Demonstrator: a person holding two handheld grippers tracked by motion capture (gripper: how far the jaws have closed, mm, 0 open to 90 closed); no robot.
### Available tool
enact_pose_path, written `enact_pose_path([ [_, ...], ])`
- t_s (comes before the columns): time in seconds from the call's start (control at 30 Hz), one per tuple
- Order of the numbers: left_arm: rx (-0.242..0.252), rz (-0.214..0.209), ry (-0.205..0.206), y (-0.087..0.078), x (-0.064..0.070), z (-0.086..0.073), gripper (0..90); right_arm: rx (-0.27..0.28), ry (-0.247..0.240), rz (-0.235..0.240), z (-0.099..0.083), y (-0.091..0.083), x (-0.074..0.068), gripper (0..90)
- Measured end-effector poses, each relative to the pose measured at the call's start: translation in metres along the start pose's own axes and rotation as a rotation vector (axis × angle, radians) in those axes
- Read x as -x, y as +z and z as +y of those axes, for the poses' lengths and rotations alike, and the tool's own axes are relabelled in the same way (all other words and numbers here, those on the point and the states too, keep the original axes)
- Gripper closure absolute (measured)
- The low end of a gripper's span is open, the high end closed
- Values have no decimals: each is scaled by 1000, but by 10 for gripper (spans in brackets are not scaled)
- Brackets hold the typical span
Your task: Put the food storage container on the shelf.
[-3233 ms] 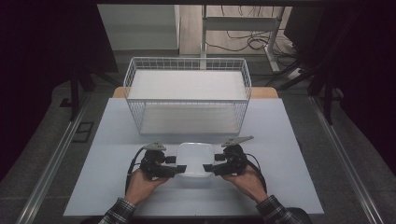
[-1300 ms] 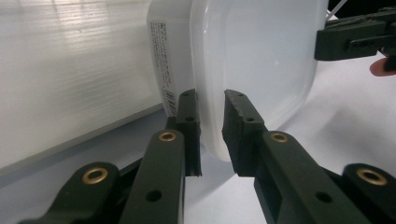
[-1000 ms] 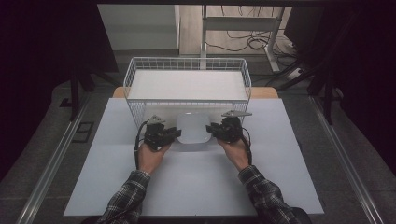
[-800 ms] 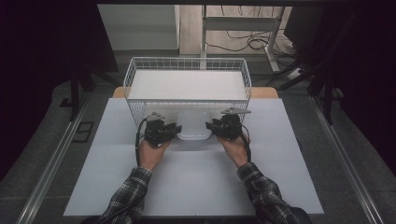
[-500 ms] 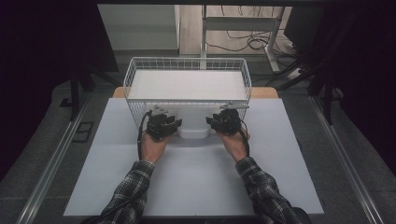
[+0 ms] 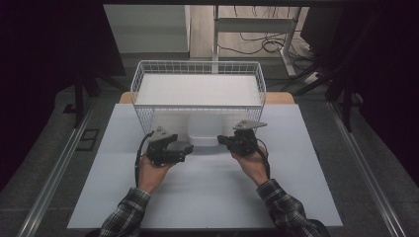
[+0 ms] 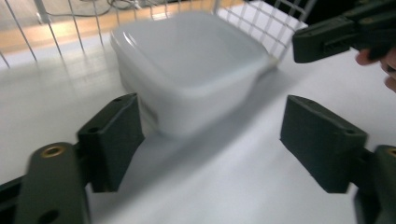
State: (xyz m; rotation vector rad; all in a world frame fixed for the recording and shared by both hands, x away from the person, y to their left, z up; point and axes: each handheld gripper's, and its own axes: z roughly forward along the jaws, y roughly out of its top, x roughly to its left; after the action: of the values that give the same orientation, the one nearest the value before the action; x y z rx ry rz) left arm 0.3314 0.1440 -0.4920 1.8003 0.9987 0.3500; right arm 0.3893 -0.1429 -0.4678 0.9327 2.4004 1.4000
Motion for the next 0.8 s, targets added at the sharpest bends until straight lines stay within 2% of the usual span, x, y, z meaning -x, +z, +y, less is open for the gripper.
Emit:
enact_pose_path([
  [0.03, -1, -18, -8, -4, 2, -6, 170, -12, -9, 11, -2, 3, -4, 885],
  [0.1, -3, -26, -13, -10, 4, -12, 133, -39, -35, 16, -5, 10, -10, 885],
  [0.17, 16, -33, 6, -17, 7, -19, 78, -59, -52, 18, -6, 19, -14, 885],
  [0.27, -2, -30, 34, -25, 10, -29, 52, -74, -65, 16, -7, 30, -17, 885],
  [0.33, -21, -12, 69, -31, 13, -37, 39, -84, -72, 8, -7, 37, -17, 885],
  [0.5, -49, -31, 85, -39, 16, -46, 35, -94, -59, -13, -7, 51, -11, 885],
  [0.53, -55, -39, 86, -40, 17, -48, 35, -94, -53, -14, -6, 53, -9, 885],
  [0.67, -61, -107, 48, -41, 16, -49, 33, -87, -44, -19, -4, 58, -5, 885],
  [0.8, -70, -134, 47, -40, 17, -49, 31, -85, -37, -26, 0, 63, -1, 885],
])
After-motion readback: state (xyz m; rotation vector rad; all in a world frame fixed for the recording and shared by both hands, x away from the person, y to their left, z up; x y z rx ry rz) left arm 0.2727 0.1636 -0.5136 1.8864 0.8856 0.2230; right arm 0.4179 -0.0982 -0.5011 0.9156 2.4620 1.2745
